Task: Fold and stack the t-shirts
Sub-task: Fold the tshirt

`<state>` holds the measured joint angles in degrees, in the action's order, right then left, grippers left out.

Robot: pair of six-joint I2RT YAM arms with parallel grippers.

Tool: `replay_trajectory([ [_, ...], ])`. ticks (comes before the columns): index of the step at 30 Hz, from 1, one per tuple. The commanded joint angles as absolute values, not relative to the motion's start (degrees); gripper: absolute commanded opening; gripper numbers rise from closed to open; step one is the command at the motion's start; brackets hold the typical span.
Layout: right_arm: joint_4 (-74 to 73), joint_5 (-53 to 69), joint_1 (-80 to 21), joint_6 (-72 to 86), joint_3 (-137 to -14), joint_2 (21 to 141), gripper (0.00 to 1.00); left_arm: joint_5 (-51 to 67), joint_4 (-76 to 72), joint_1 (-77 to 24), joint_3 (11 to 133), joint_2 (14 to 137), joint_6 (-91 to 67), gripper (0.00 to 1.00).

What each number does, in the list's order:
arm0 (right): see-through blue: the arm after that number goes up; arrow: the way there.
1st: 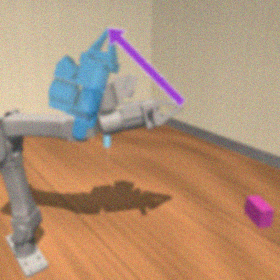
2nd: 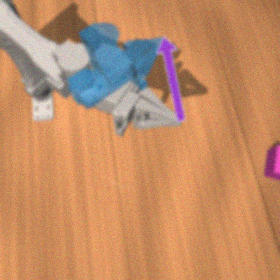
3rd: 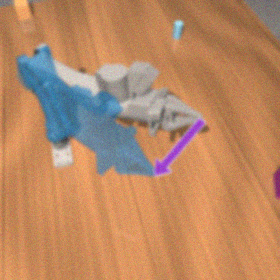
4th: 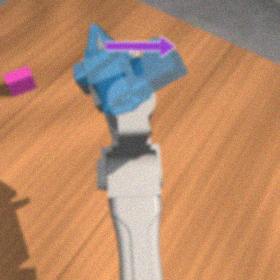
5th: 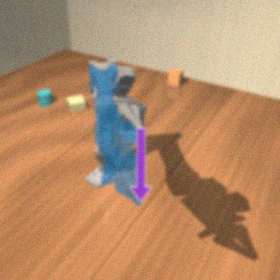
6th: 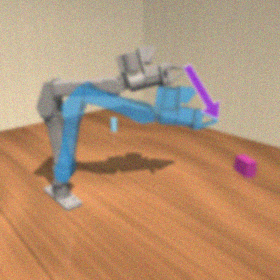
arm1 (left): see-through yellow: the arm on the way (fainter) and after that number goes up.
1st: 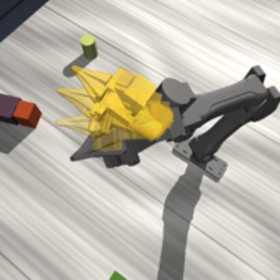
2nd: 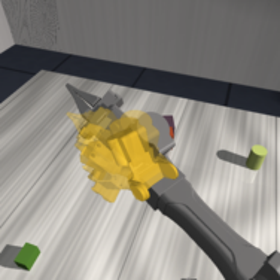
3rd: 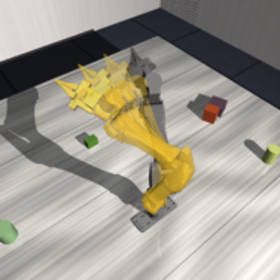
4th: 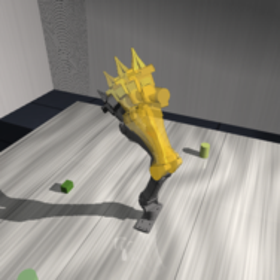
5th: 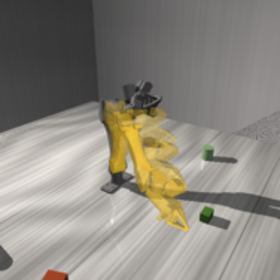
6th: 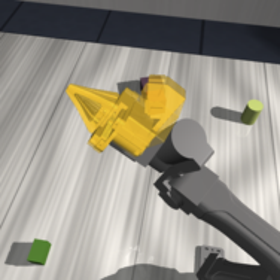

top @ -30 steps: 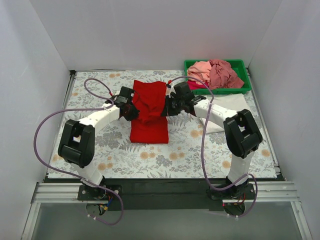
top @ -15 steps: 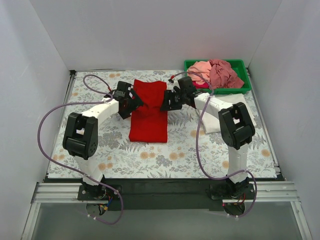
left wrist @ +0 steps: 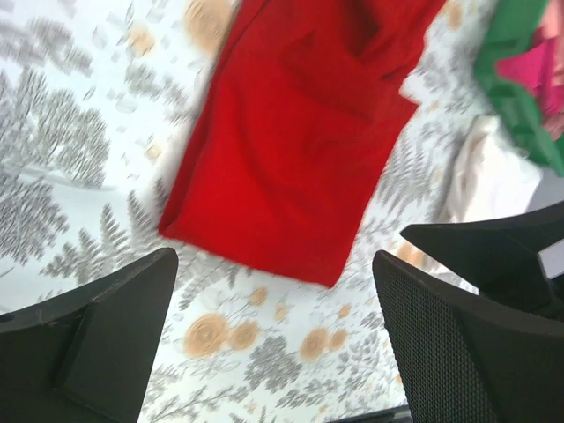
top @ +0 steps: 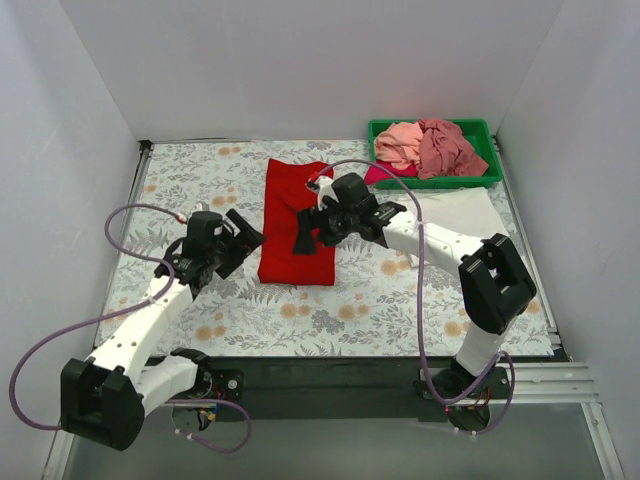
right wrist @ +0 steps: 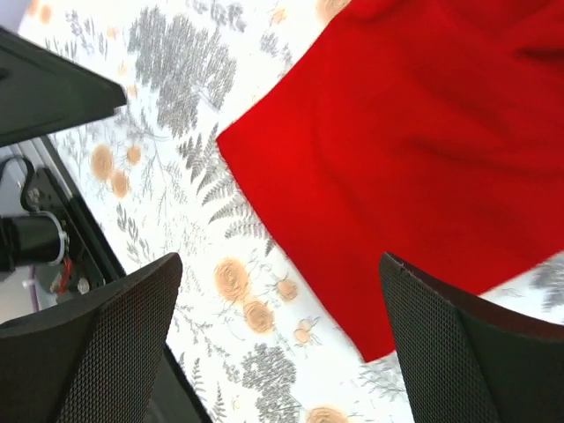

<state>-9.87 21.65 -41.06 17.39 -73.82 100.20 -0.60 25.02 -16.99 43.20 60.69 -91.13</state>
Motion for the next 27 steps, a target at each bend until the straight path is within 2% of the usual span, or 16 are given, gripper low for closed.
replay_trajectory([
  [1, -9.3, 14.3, -43.9, 20.5, -68.9, 97.6, 0.98, 3.2, 25.7, -17.1, 36.3, 58.7, -93.1, 0.93],
  [7, -1.0, 8.9, -45.1, 29.9, -49.3, 86.2, 0.98, 6.8, 22.4, -17.1, 33.2, 64.4, -92.5, 0.92],
  [10, 2.9, 7.7, -45.1, 31.8, -42.9, 82.6, 0.98, 6.8, 20.0, -17.1, 32.2, 66.2, -92.8, 0.84],
  [16, 3.6, 8.5, -45.0, 33.5, -41.7, 84.5, 0.93, 6.1, 18.0, -17.1, 32.3, 71.8, -92.3, 0.67],
  [21, 5.0, 9.5, -45.0, 34.0, -44.4, 88.8, 0.76, 1.7, 17.8, -17.1, 31.5, 74.1, -93.3, 0.57],
  [25, 5.0, 8.8, -44.9, 33.8, -46.7, 92.2, 0.69, 1.1, 16.3, -17.1, 31.7, 77.2, -93.3, 0.53],
  [27, 5.0, 8.3, -44.9, 33.9, -47.7, 93.6, 0.65, 0.7, 16.3, -17.1, 32.1, 78.5, -93.3, 0.47],
])
